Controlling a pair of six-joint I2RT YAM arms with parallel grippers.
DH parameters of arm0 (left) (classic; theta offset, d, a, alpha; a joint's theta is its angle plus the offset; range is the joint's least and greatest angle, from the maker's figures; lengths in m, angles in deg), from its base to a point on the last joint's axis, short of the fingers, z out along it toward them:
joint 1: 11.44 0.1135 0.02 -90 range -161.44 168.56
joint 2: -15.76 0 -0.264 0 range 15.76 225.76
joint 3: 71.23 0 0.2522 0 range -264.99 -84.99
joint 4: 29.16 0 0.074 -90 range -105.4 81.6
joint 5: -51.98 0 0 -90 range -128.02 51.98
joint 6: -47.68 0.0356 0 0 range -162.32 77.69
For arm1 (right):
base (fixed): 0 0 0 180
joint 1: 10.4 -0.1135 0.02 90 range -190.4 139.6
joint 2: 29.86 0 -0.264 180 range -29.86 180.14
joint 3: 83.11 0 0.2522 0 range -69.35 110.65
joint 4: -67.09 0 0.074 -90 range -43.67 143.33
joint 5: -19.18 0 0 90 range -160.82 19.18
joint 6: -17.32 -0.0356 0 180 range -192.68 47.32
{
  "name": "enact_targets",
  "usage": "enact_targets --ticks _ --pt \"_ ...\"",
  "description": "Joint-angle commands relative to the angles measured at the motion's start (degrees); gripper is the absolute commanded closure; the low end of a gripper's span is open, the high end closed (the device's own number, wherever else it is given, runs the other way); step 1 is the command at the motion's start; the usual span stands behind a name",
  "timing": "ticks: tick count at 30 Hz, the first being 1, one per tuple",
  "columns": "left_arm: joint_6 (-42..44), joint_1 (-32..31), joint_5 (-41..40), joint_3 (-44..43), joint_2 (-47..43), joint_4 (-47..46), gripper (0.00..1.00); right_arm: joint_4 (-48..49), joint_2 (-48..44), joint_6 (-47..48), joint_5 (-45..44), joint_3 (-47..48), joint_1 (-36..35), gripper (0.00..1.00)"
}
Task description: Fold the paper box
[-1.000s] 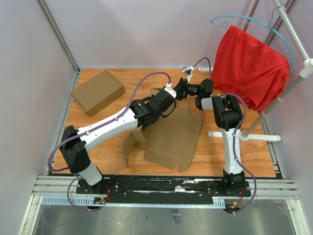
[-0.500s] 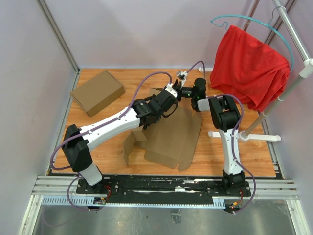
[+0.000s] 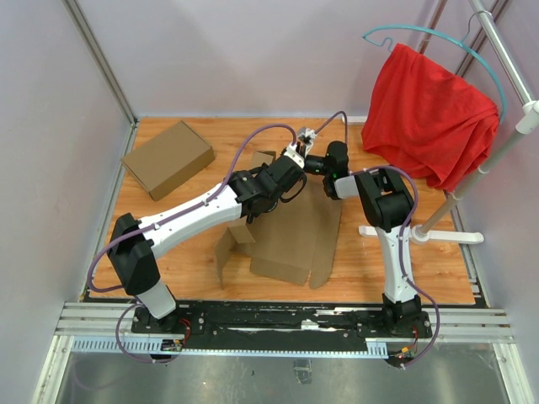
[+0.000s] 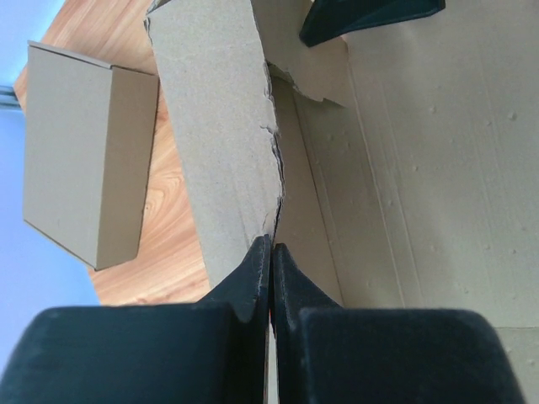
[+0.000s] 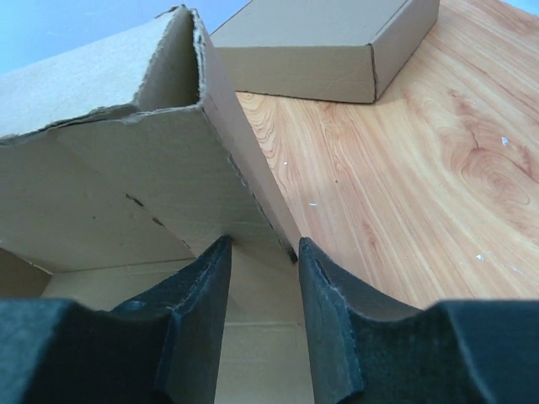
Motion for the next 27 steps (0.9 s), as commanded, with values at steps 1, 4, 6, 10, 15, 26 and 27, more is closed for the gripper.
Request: enact_targets --ticks 1,4,6,10,15,26,27 --pt "-0.83 -1.11 4.04 -0.78 0.98 -0.57 1.0 8.63 -0.42 -4.15 1.57 0.45 -1.59 0.56" --pt "-0.95 -1.08 3.93 -0.4 0.62 -0.65 1.0 14.65 1.3 -8.78 2.71 1.87 -1.67 0.5" --pt "-0.96 -1.1 3.85 -0.18 0.46 -0.65 1.0 19.38 2.34 -11.23 2.96 2.54 -1.93 0.49" --pt "-1.02 -1.11 3.71 -0.24 0.42 -0.79 1.0 17.93 3.1 -11.25 4.29 4.97 -2.79 0.49" --pt "-1.31 -1.11 3.26 -0.11 0.48 -1.82 1.0 15.48 2.25 -9.5 3.74 4.03 -3.46 0.66" --pt "-7.27 -1.11 2.7 -2.43 -3.09 -3.36 0.55 -0.03 -7.49 9.35 -15.84 -10.4 -4.47 0.99" --pt "-7.9 -1.11 2.93 -2.36 -4.15 -4.03 0.54 0.44 -7.8 9.35 -17.51 -11.22 -4.66 0.99"
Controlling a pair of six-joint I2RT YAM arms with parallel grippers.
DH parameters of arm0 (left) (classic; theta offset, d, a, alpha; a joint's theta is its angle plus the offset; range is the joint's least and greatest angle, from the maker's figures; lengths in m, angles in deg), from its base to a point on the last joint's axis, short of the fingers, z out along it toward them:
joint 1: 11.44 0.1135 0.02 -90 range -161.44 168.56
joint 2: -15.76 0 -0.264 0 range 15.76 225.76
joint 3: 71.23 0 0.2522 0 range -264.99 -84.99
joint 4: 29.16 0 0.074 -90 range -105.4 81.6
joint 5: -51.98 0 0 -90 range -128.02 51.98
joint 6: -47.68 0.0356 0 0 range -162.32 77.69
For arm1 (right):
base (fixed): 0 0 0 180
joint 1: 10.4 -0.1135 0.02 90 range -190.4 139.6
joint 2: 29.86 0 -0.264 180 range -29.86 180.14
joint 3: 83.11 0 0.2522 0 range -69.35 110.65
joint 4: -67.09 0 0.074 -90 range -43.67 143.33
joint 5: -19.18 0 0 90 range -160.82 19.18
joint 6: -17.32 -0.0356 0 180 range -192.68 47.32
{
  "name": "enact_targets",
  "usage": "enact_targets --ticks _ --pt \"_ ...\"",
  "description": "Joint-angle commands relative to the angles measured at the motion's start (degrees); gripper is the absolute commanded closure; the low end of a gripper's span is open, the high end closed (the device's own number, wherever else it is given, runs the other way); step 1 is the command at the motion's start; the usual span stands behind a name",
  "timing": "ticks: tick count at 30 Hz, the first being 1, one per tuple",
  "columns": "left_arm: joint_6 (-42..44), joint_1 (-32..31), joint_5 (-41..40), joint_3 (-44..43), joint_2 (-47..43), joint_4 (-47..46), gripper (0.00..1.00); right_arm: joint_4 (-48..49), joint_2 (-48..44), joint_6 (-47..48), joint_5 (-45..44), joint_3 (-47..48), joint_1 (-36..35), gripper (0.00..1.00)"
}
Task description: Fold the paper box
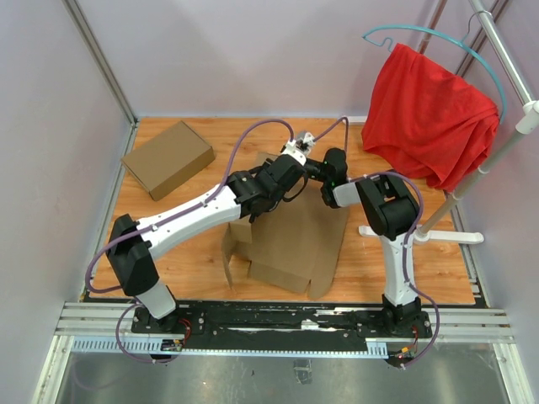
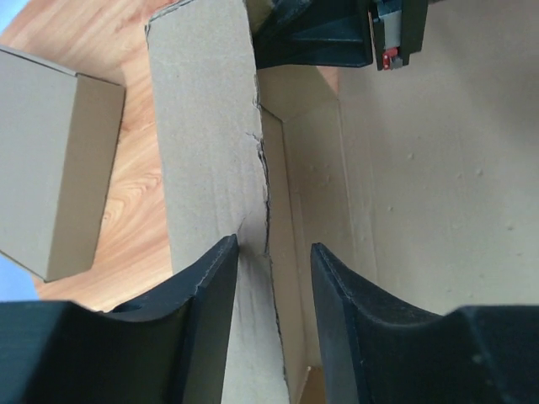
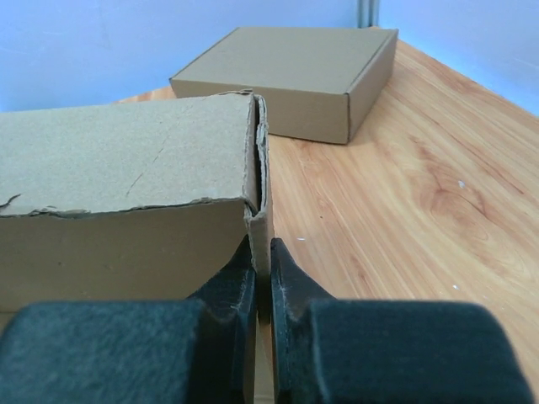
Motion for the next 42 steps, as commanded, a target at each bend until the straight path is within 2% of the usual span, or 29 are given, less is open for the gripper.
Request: enact_targets --ticks 1,12,17,20,24,27,30,33,42 --pt "-4.22 -0.38 1.91 -1.55 -5.13 -2.33 0.54 -4.34 -2.23 4.5 -9.81 -4.5 -1.49 0.99" --pt "-8.7 -0.41 3.81 10.16 -27.15 -17.69 0.59 1.08 -7.71 13.48 -30.96 -15.46 -6.5 0.99" --pt "-7.91 -0.32 -4.15 17.17 -33.1 -23.45 0.52 2.81 -10.34 16.07 -36.69 -19.53 -7.8 0.99" --pt "-6.87 0.28 -7.34 19.86 -31.58 -25.0 0.54 -0.96 -13.22 19.51 -42.17 -21.3 -9.22 0.99" --pt "-7.02 1.42 -6.9 21.91 -27.44 -27.13 0.64 -6.06 -18.44 24.48 -51.31 -24.22 -11.26 0.99" --pt "-5.62 1.7 -4.0 24.83 -25.53 -33.45 0.72 -9.67 -21.47 24.91 -54.01 -25.84 -11.29 0.99" --pt "-4.58 1.97 -2.45 27.5 -23.17 -39.91 0.82 -13.81 -22.88 24.78 -55.1 -26.1 -11.31 0.99" --pt "-4.5 2.05 -3.49 28.42 -20.11 -41.78 0.89 -13.38 -23.05 24.23 -54.94 -27.1 -11.31 0.99" --pt "-4.08 2.76 -4.87 32.01 -16.39 -45.6 0.92 -10.34 -22.17 23.49 -53.73 -28.57 -11.3 0.99"
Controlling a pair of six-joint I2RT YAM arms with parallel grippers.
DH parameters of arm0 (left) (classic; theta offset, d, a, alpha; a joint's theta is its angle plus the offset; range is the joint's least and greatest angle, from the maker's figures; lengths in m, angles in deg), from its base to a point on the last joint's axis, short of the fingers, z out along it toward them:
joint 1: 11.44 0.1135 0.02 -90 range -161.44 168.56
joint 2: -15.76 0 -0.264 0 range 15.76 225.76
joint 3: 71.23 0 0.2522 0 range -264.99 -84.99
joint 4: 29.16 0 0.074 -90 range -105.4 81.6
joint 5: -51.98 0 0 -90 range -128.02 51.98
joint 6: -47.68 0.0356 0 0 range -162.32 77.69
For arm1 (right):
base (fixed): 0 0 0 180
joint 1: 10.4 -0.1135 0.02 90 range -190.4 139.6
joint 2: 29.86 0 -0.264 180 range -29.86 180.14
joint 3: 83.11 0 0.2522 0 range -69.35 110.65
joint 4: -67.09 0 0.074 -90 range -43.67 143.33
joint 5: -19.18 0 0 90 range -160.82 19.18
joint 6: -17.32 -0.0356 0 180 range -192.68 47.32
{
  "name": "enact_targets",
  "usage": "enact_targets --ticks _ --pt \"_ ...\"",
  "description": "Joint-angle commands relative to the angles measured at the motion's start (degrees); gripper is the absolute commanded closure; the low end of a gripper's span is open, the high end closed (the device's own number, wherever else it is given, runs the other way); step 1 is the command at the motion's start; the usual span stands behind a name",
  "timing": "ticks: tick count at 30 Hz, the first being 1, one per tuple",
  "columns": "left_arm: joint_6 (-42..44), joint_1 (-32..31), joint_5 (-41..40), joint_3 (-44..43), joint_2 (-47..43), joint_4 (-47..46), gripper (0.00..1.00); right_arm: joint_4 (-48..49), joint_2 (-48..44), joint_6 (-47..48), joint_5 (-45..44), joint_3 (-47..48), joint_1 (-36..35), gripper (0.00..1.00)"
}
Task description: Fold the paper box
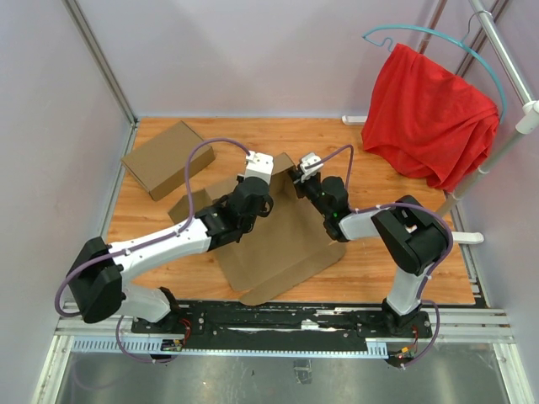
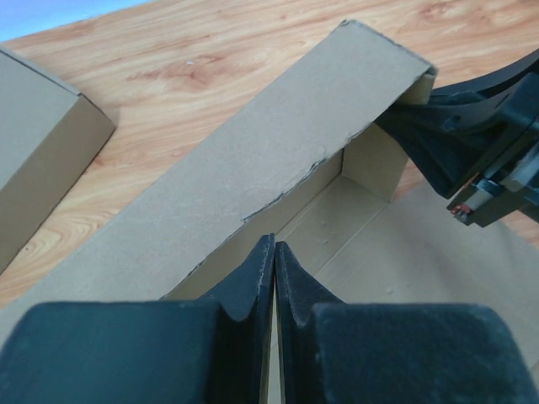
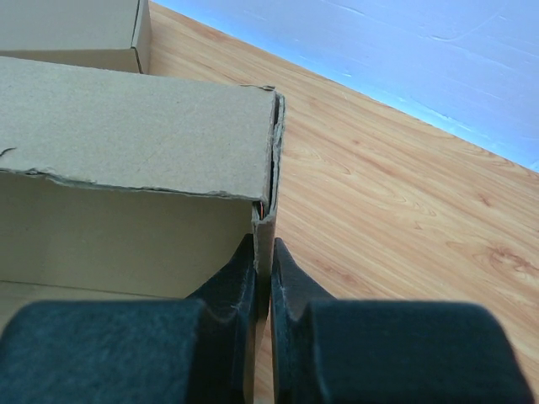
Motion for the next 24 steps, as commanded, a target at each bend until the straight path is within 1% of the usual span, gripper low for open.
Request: enact_targets --ticks 1,9,14,20,22,23,24 --pt "0.0 1.26 -1.0 1.43 1.13 -5.15 0.92 -3.36 0.8 1.26 -1.25 -2.32 -0.61 0.99" --pt "-2.07 2.27 1.22 3.02 3.6 -5.66 0.93 -4.65 0.71 0.95 -0.88 -1.79 -0.66 0.99" --pt "-3.69 3.25 5.42 4.08 4.03 -6.5 0.93 -5.7 0.78 0.73 -0.75 -1.31 -0.61 0.99" --pt "-5.8 3.46 7.88 5.25 5.58 -7.01 0.95 -7.84 0.8 0.64 -0.97 -0.38 -0.6 0.98" --pt "-5.9 3.45 9.13 5.45 5.87 -7.01 0.99 -10.46 0.65 0.51 -0.97 0.72 -0.61 0.93" --pt "-5.95 3.45 9.34 5.53 5.93 -7.01 1.0 -12.32 0.63 0.36 -0.97 1.47 -0.6 0.88" --pt "-6.03 3.45 9.45 5.61 5.93 -7.01 1.0 -14.44 0.67 0.16 -1.09 2.32 -0.63 0.82"
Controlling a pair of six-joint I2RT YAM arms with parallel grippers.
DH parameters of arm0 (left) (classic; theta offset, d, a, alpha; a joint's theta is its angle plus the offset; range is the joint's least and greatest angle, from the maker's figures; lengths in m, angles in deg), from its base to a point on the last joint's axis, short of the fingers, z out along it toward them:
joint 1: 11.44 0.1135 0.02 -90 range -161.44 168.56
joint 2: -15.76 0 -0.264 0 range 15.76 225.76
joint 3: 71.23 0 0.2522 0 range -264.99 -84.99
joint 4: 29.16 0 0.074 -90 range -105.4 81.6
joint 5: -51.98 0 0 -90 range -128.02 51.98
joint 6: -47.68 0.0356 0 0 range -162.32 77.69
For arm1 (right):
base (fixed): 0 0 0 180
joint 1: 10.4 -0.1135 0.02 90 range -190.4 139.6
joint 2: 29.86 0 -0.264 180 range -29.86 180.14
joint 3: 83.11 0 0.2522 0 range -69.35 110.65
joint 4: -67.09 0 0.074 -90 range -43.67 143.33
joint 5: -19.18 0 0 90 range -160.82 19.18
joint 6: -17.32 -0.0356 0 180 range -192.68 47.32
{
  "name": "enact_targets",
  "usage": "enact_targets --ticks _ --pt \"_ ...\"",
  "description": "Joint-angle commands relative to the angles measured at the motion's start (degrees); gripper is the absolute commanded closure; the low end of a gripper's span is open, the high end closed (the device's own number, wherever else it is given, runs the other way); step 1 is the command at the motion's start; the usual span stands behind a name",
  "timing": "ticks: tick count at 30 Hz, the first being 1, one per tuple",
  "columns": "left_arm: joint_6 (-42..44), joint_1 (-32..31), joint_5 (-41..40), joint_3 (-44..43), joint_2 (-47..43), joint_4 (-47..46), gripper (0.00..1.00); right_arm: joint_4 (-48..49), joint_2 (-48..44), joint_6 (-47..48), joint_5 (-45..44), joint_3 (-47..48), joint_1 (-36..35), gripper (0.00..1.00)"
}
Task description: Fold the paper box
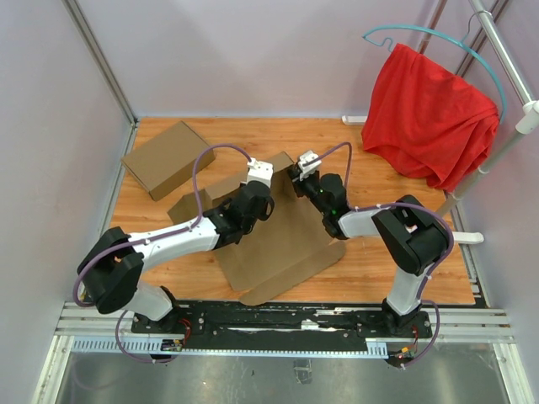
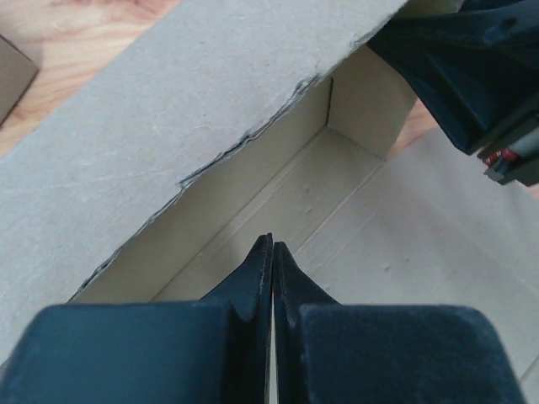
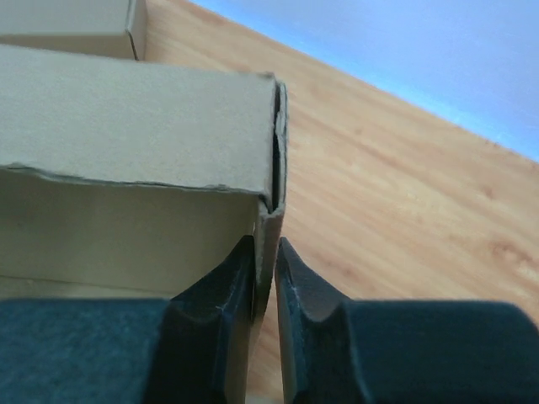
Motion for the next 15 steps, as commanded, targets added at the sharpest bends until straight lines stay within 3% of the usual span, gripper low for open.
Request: enact_targets --ticks 1,4,15 --pt "-1.44 0.21 1.93 0.72 0.6 -2.4 1.0 -15.07 0.65 -0.07 -1.22 2.68 -0.59 0.78" --pt "-1.47 0.21 2.55 1.02 0.56 -2.42 1.0 -18.43 0.5 -0.49 -1.42 3.56 -0.56 0.71" --pt "-2.35 0.21 4.46 2.75 -8.53 -1.59 1.0 -19.15 0.83 -2.94 -1.35 4.12 -0.59 0.67"
